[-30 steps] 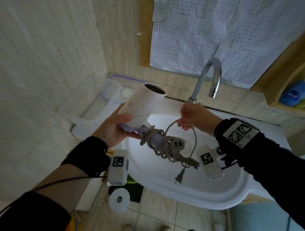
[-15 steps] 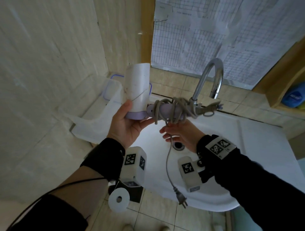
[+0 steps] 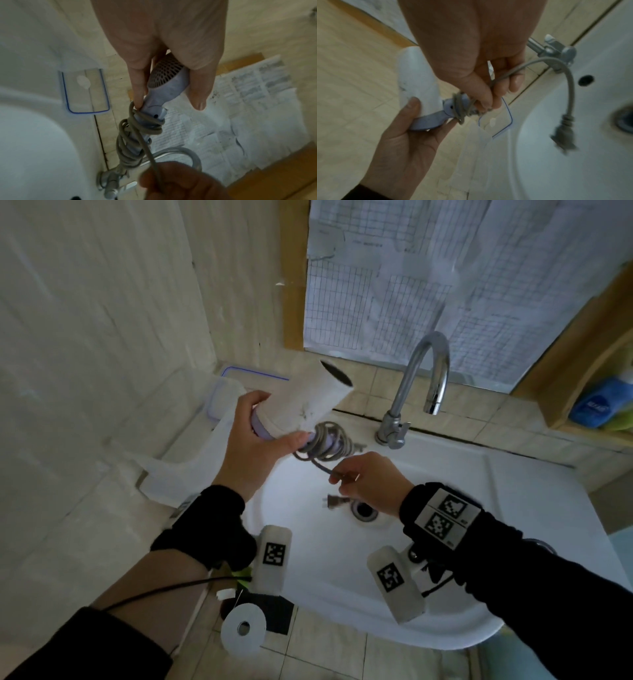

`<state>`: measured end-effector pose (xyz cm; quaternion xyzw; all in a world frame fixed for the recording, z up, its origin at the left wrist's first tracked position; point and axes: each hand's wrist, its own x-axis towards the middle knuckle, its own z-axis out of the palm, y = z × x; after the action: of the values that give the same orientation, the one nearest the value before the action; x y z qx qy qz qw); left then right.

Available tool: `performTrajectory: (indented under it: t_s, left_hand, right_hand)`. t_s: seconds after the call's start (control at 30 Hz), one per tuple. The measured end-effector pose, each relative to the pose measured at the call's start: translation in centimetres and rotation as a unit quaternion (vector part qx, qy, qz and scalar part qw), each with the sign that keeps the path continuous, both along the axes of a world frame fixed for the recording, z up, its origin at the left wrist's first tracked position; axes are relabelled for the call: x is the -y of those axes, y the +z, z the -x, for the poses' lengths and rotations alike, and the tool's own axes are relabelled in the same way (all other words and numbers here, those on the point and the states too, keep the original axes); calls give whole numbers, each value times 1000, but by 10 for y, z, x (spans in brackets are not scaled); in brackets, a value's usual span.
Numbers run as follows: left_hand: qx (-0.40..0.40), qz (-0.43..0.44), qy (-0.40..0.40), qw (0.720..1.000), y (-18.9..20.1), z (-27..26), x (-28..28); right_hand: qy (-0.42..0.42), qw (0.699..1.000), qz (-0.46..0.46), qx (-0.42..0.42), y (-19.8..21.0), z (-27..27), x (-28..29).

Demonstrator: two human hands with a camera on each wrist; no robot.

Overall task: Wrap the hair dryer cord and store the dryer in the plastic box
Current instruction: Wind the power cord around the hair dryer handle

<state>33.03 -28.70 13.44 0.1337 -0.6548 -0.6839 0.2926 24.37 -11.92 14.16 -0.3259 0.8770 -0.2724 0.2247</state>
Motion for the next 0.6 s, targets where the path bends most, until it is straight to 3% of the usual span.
performTrajectory:
  t_s: [0.13,0.23,0.3,0.4,0.6]
  left_hand:
    - [53,70,-33,996,-10,-7,5]
    - [80,88,-86,989,-11,-13,4]
    - [86,44,-115,989,-9,-15,4]
    - [98,-45,-133,985,-6,-20,10]
    - [92,-134,-174,971,-6,-25,25]
  right_hand:
    - [62,984,-65,-154,10,3,1]
    - [65,979,-73,-179,11,1,2]
    - [61,977,-63,-195,12,0,3]
    - [36,981,-31,-189,10,7,-1]
    - [5,993,17,-115,9,15,-3]
